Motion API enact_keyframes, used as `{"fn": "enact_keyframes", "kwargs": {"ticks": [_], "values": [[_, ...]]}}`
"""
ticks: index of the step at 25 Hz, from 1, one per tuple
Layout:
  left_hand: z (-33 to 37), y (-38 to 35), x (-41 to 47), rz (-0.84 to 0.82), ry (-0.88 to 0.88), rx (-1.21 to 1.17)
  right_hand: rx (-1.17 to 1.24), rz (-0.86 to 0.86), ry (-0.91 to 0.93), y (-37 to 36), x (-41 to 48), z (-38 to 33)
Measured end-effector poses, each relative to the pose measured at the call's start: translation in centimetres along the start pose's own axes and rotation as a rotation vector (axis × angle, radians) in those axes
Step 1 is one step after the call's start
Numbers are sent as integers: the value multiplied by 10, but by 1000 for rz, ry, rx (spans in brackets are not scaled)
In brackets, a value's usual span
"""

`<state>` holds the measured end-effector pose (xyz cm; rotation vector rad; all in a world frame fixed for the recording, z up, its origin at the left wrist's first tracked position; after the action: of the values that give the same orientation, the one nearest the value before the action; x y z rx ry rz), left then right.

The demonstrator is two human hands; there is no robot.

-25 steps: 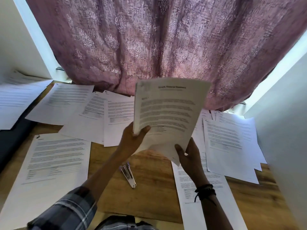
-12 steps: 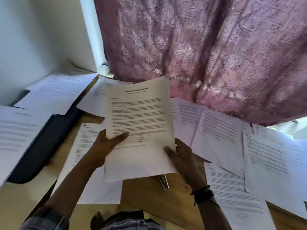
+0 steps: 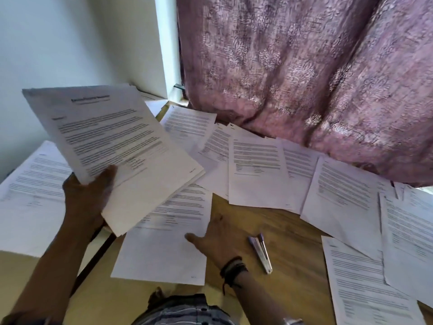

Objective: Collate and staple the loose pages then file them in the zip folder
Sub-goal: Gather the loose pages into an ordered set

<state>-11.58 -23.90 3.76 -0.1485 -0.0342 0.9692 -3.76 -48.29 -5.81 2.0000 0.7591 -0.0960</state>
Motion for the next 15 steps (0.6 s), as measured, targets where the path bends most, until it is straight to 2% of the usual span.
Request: {"fn": "enact_keyframes", "kwargs": {"ticks": [2,7,11,15], "values": [[-2,7,4,-8,-2,-13,-123,7,-36,-9,8,-13],[-6,13,2,-33,8,-35,-112,34,-54,-4,10,-19],[-11,12,-2,-54,22,-28,170,30,-127,1,10,-4],[-13,16,-6,-115,83,-13,540,-46,-85,17,-5,18]]}}
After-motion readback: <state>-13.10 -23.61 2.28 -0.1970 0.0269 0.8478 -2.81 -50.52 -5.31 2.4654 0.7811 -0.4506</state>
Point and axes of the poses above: each hand's wrist, its own x-axis towards the middle knuckle, its own y-axis out of the back of the hand, z = x × y, the point moved 2 cm from there along x, towards the middle knuckle, and after that the axes turned 1 degree about x, right-handed, at the moved point
